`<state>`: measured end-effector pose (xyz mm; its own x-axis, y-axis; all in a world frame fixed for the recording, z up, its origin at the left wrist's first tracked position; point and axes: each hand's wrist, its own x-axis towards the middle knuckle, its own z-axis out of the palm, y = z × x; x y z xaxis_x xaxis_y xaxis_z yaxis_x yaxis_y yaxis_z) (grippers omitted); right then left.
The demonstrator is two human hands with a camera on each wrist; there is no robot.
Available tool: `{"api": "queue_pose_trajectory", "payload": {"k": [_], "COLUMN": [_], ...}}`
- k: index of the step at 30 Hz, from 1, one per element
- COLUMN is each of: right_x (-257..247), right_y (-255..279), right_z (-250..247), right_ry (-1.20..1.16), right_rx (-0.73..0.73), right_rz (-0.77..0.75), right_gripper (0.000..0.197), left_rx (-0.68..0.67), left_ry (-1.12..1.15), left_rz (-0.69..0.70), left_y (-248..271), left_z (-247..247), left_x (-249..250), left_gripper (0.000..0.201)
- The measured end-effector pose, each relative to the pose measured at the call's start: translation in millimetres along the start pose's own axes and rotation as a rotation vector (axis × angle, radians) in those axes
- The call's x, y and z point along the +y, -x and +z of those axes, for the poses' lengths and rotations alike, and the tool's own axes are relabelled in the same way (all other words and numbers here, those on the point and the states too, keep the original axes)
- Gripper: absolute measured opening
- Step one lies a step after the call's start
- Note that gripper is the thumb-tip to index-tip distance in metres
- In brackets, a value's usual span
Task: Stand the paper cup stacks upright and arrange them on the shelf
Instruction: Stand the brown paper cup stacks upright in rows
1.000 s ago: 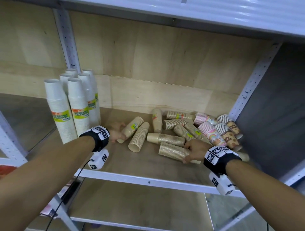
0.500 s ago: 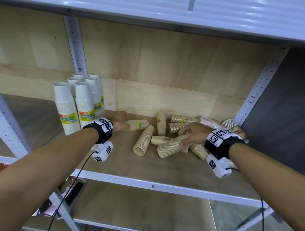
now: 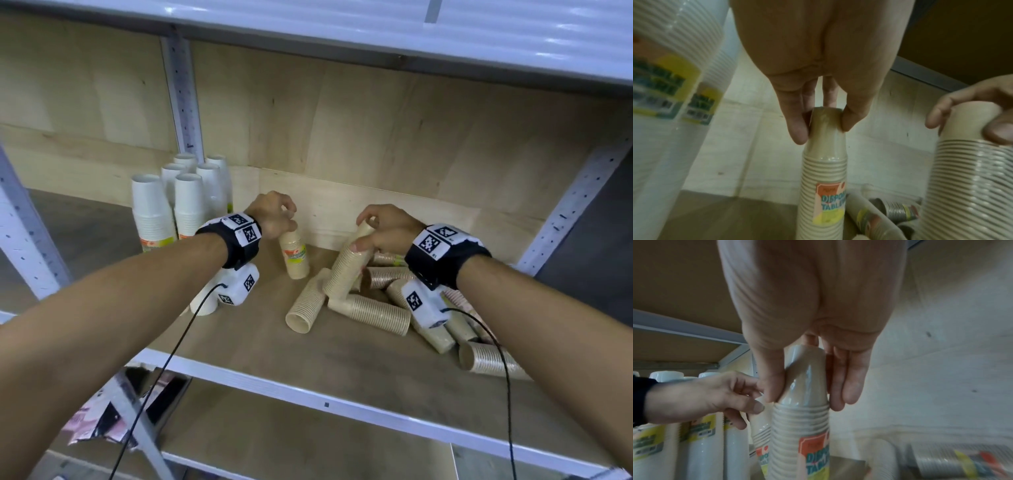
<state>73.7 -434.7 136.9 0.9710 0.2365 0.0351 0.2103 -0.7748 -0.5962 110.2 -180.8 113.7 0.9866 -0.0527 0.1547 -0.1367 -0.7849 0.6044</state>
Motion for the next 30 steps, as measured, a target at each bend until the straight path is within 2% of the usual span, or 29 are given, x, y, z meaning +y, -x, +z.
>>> {"api": "queue_pose_trajectory", "payload": {"k": [4,9,16,24,30], "right_x": [-22.6,-44.8,-62.7,-60.8,-51.1], "right_y": [-26.1,-56.3,-94.3,-118.9,-127.6], "right_z": [1.7,28.0,67.5,98.2,110.4], "right_ry": [0.062,0.100,0.219,0.279,0.224], "right_rx": [0.055,0.104,0.061,0.005,-0.017], "right_rz": [-0.044,-0.050,-0.063,-0.054,-0.053], "right_gripper": [0.050,0.055,0.056,0.055,0.063], "left_rx": [0.002,0.006,-0.003,-0.031,-0.031], "left_ry": [-0.109,-0.226,-0.290,-0.298,-0.284], "left_rz": [0.021,0.000,-0.064,-0.096,-0.074], "left_y": [-11.5,-26.0,-45.3,-56.7,-60.9], "left_z": [-13.9,-21.2,-14.6,0.5,11.1], "left_x": [7.9,8.7,-8.3,-35.3,-45.0], "left_gripper": [0.036,0.038,0.036,0.040,0.045]}}
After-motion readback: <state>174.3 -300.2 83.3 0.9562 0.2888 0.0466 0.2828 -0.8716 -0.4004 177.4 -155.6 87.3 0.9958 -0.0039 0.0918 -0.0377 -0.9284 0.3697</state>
